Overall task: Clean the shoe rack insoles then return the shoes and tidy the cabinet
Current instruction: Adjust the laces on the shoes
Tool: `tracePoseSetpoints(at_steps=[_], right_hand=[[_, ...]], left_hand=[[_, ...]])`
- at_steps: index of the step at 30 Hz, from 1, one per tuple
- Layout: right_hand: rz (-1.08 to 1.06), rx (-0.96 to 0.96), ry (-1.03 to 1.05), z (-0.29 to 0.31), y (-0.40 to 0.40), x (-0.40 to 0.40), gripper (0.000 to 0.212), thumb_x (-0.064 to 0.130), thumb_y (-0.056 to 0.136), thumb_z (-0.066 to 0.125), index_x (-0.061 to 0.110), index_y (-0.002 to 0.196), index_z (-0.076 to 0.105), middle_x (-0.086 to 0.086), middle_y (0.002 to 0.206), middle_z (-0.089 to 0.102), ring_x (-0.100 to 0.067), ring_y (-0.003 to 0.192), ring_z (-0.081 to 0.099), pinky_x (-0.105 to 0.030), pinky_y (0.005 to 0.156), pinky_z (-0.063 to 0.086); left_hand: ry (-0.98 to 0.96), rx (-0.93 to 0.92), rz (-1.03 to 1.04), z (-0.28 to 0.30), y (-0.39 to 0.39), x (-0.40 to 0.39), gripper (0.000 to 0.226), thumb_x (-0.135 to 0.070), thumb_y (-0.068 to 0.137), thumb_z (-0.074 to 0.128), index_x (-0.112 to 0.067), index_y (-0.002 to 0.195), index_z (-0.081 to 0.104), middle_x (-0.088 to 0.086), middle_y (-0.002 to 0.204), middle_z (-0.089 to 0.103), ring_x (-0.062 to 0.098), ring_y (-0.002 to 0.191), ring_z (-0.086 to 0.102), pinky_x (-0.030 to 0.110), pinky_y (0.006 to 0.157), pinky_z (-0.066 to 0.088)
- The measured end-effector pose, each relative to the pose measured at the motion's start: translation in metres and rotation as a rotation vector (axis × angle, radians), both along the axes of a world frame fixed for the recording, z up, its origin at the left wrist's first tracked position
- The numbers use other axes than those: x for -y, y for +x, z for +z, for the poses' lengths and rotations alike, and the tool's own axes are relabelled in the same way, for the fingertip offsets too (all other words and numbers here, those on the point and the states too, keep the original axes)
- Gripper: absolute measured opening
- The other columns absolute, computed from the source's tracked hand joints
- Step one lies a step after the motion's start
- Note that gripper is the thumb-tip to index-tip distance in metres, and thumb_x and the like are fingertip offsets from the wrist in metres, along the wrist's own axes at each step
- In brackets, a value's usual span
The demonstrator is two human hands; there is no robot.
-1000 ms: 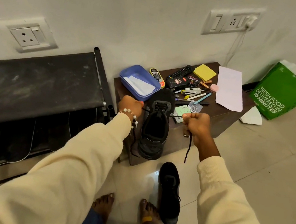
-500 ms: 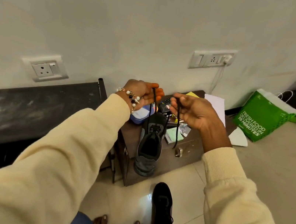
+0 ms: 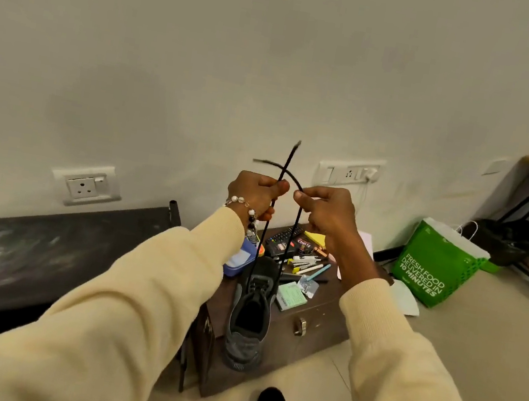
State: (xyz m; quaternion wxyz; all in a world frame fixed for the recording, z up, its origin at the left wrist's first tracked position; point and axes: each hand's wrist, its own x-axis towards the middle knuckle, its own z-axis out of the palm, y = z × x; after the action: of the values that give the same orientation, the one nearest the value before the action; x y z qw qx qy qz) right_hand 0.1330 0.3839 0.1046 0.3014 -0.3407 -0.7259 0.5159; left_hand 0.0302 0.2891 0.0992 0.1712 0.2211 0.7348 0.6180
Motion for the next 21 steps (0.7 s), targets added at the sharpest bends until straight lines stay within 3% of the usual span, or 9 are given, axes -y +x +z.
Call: tracePoseSetpoints(at_steps=[4,7,9,14,21], right_hand=[[0.017,-0.074,-0.023,0.005,-0.004,-0.003,0.021,0.022,0.082,0.074,0.010,0.099,0.071,-0.006,0.092,0.069,-0.018,0.075,0.060,-0.024,0.053,0.046],[0.006,-0.145,-0.056,0.010,-0.008,-0.003,0.025,0.020,0.084,0.072,0.008,0.105,0.069,-0.008,0.093,0.070,-0.018,0.075,0.064,-0.025,0.057,0.049],[-0.012,-0.174,-0.035,0.013,-0.011,-0.002,0.026,0.019,0.083,0.072,0.006,0.106,0.069,-0.008,0.090,0.070,-0.018,0.075,0.066,-0.025,0.060,0.052],[0.025,-0.225,0.004,0.016,-0.016,-0.002,0.018,0.014,0.082,0.073,0.009,0.099,0.069,-0.003,0.080,0.068,-0.016,0.071,0.067,-0.025,0.062,0.056],[0.075,-0.285,-0.028,0.018,-0.020,-0.003,0.015,0.011,0.081,0.072,0.007,0.095,0.068,-0.010,0.084,0.069,-0.022,0.075,0.070,-0.032,0.067,0.060]], left_hand=[[-0.035,-0.093,0.010,0.009,-0.004,-0.005,0.033,-0.034,0.083,0.073,-0.015,0.110,0.072,0.003,0.105,0.069,0.021,0.086,0.066,0.019,0.048,0.052],[-0.054,-0.152,0.009,0.012,-0.007,-0.009,0.032,-0.030,0.083,0.074,-0.012,0.109,0.073,0.009,0.108,0.071,0.025,0.094,0.067,0.036,0.077,0.059],[-0.051,-0.195,0.004,0.014,-0.006,-0.010,0.029,-0.027,0.082,0.075,-0.011,0.107,0.074,0.009,0.106,0.072,0.025,0.097,0.067,0.041,0.087,0.056],[-0.040,-0.265,0.009,0.016,-0.006,-0.013,0.023,-0.021,0.081,0.076,-0.009,0.100,0.075,0.009,0.096,0.074,0.022,0.088,0.069,0.040,0.084,0.057],[-0.051,-0.293,-0.029,0.018,-0.009,-0.015,0.018,-0.025,0.085,0.072,-0.009,0.093,0.076,0.010,0.085,0.074,0.020,0.076,0.070,0.034,0.075,0.059]])
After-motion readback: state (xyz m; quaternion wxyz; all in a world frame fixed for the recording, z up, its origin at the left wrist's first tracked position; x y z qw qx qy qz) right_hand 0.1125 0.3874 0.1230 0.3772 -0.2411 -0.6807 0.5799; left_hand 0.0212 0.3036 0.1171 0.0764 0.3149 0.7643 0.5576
